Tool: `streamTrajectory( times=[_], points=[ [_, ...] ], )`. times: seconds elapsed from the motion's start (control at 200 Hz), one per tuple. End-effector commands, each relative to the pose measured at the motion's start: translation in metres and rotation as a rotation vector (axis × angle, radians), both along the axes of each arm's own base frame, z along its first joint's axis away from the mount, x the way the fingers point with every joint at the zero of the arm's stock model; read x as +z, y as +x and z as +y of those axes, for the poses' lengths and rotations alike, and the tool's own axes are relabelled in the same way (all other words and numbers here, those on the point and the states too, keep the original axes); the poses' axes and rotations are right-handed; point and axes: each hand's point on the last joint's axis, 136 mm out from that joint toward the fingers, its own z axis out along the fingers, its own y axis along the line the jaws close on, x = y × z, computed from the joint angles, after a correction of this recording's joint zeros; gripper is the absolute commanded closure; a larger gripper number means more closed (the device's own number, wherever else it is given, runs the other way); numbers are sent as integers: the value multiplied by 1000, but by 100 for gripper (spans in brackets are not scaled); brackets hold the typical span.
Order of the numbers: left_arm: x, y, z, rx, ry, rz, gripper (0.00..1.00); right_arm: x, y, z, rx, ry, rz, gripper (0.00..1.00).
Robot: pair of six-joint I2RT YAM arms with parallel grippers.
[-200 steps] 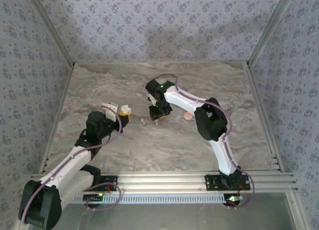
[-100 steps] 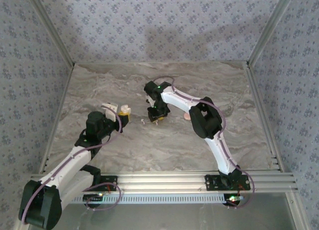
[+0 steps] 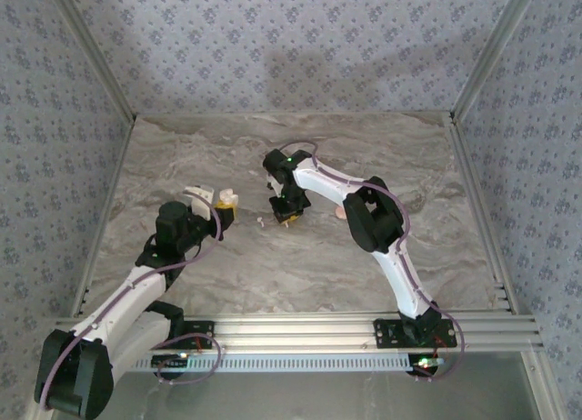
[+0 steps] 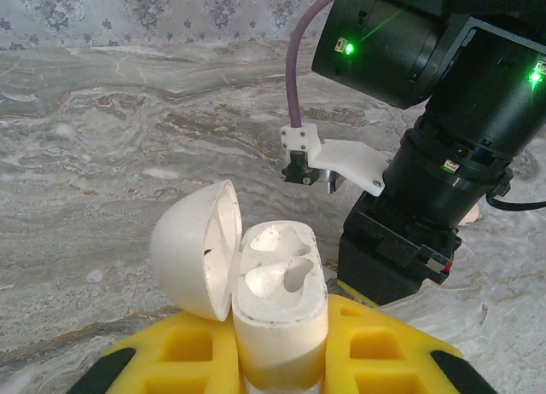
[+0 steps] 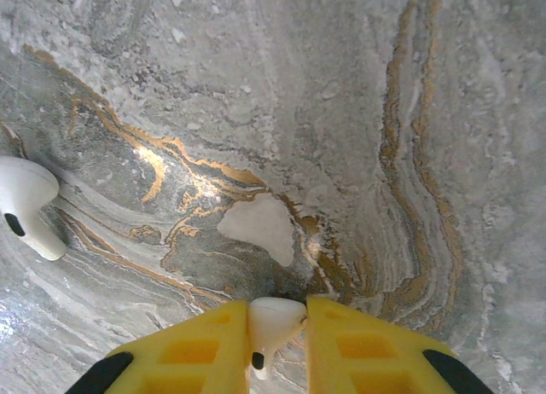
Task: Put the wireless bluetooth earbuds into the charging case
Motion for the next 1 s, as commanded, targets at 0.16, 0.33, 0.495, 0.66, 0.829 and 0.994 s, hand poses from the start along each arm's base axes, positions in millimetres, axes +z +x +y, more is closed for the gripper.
streamTrajectory(
  times=[0.16,0.33,0.495,0.66,0.829,0.994],
  points=[
    [14,1,-10,-65,-10,-52,92,31,8,0,-57,72,-99,80],
    [8,-3,-29,-140,-49,-94,93,69,17,-11,-159,208,-231,79],
    [8,-9,-64,-248,-45,-179,93,119,28,-30,-274,417,-422,80],
    [14,-17,-104,-387,-34,-294,94,159,19,-49,-349,597,-560,80],
    [21,-17,-133,-461,-71,-381,95,191,4,-59,-379,729,-674,81],
    [26,-16,-149,-490,-96,-438,95,211,-15,-66,-392,806,-771,79]
  ],
)
